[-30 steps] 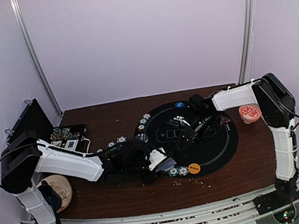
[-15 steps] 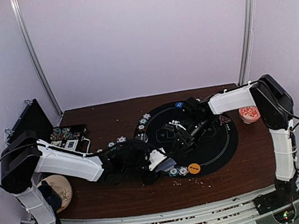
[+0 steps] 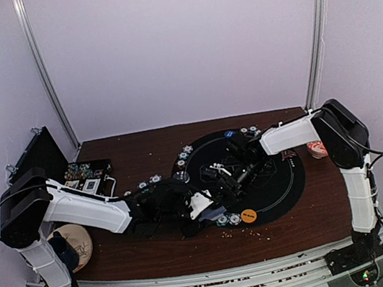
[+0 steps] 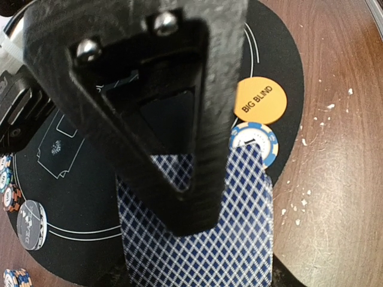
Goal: Distribute texas hold em gaming equipment
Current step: Pick up the poker card from the face-down deck piles.
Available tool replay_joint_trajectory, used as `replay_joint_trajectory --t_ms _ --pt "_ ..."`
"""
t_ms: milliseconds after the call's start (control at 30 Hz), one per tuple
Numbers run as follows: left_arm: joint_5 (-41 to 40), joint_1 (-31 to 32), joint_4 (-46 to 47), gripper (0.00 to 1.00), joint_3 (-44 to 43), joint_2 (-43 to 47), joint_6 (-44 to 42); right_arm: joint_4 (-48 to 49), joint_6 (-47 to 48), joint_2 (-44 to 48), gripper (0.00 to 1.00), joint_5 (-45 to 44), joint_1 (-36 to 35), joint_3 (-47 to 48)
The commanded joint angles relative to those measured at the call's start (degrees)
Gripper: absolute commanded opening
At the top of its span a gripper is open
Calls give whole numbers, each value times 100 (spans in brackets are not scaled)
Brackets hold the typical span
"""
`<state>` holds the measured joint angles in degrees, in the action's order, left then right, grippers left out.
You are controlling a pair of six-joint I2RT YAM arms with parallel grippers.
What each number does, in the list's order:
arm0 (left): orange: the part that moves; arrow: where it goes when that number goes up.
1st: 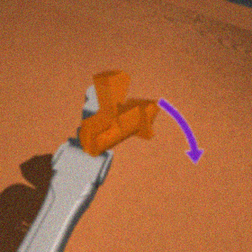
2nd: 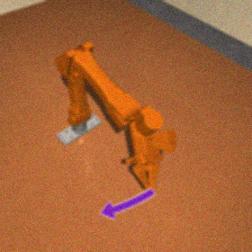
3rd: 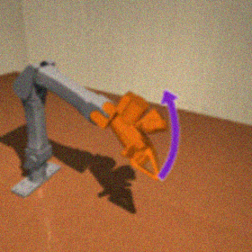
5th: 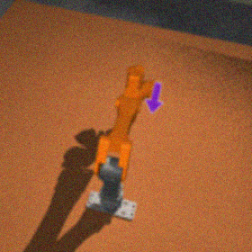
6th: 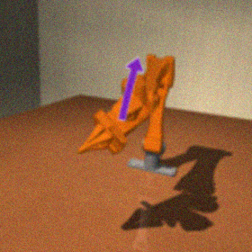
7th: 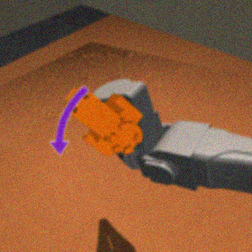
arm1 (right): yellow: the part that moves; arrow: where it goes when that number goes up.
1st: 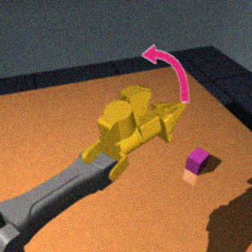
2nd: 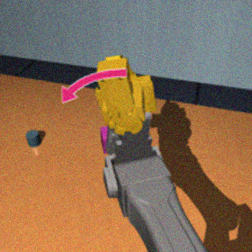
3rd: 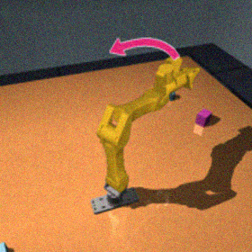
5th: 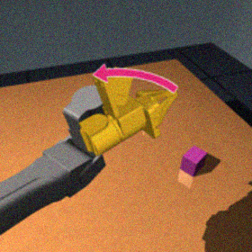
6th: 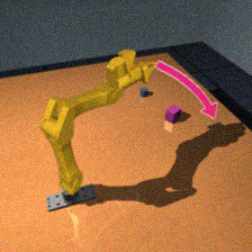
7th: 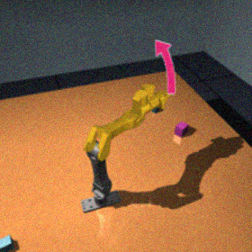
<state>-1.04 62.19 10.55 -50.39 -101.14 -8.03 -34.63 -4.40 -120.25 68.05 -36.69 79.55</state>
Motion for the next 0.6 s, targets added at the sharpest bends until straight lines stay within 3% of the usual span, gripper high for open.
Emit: replay_joint_trajectory --t_ms 0,200,367,567 --pt "180 -1 403 13 27 216 -28 654 -461 90 49 -227 -33 -159" --pt "203 3 443 13 43 245 -15 850 -672 96 47 -413 -32 -230" --pt "86 3 475 13 95 310 -5 648 -521 37 32 -786 19 -187" --pt "-43 3 402 13 79 304 3 572 -410 132 25 -1009 306 -278"
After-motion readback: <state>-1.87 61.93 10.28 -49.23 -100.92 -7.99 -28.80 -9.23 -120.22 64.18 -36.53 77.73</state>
